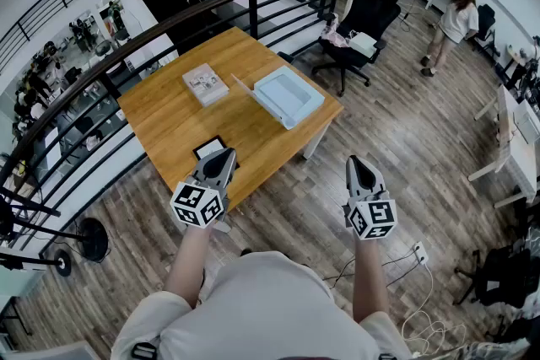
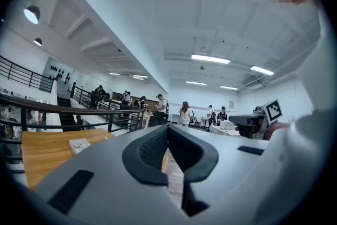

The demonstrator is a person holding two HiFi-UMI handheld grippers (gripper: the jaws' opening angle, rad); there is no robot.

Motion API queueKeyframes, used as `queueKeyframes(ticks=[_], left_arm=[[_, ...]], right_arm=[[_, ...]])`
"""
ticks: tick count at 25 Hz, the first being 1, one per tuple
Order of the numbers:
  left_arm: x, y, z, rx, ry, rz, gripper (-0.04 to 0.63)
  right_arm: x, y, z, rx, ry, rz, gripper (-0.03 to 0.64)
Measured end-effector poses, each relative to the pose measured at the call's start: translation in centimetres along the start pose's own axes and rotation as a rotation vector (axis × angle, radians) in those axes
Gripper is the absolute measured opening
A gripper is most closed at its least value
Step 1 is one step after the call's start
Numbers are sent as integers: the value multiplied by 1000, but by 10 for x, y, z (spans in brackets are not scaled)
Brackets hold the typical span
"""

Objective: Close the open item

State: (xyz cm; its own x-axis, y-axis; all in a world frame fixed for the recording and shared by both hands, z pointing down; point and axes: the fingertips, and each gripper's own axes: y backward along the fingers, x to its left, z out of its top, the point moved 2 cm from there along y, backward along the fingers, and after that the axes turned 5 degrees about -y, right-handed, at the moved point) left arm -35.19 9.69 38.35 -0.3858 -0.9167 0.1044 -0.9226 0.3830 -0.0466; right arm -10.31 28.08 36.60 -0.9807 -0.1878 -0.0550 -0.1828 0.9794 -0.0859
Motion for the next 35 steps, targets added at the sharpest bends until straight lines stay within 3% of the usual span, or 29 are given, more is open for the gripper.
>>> queueKeyframes(ticks=[20, 35], left_arm=[[-4, -4, -1, 1, -12, 5, -5], [-17, -4, -7, 7, -11, 49, 127]], right_arm=[[0, -1, -1, -8, -21, 23, 3], [-12, 9, -5, -6, -27, 54, 3]])
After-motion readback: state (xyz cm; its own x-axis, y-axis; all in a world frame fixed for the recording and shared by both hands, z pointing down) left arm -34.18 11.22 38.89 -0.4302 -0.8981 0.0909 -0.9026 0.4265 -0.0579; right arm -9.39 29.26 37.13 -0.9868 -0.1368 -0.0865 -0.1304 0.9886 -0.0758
